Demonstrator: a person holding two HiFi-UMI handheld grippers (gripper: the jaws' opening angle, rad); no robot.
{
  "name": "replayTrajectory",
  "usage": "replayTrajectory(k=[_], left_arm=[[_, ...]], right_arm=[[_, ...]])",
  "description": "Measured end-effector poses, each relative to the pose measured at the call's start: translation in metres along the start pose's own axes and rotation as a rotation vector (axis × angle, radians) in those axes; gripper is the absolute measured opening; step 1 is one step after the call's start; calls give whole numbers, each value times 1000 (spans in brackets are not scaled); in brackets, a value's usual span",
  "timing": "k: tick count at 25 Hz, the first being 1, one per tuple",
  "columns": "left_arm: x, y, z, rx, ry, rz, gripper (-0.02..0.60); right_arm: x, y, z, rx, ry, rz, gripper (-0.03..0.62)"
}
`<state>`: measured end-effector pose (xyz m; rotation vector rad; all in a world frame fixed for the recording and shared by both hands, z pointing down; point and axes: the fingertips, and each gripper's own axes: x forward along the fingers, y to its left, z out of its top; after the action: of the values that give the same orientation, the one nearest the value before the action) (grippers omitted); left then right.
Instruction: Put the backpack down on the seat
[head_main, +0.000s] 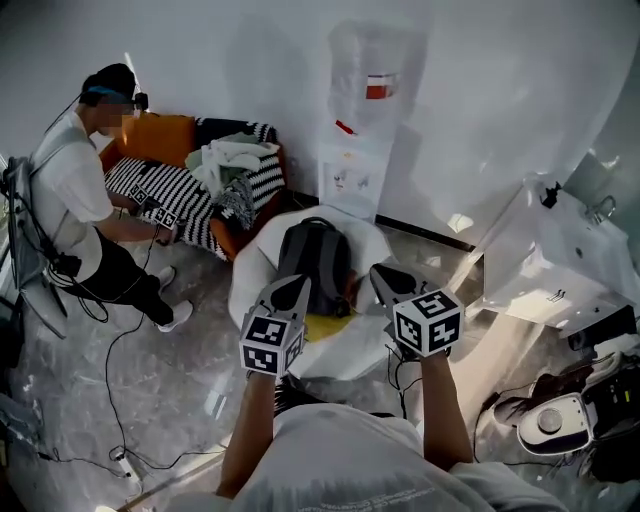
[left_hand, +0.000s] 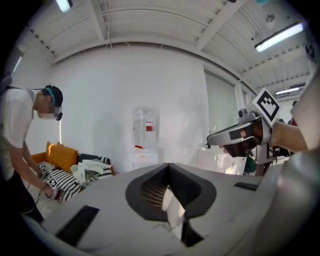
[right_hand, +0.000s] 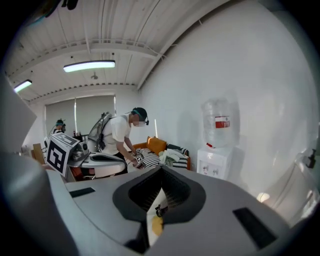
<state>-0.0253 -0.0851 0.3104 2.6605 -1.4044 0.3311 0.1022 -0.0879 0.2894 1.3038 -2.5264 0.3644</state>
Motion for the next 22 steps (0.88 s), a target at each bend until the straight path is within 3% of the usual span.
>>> replayTrajectory(k=[9, 18, 22], left_arm=[[-8, -7, 53, 56, -91, 11, 12], [-23, -18, 109, 152, -181, 67, 12], [-39, -22, 137, 192, -236, 89, 12]], right_arm=[[-23, -1, 45, -104, -51, 9, 5], [-62, -3, 93, -222, -183, -43, 5], [-76, 5, 113, -239, -239, -29, 5]])
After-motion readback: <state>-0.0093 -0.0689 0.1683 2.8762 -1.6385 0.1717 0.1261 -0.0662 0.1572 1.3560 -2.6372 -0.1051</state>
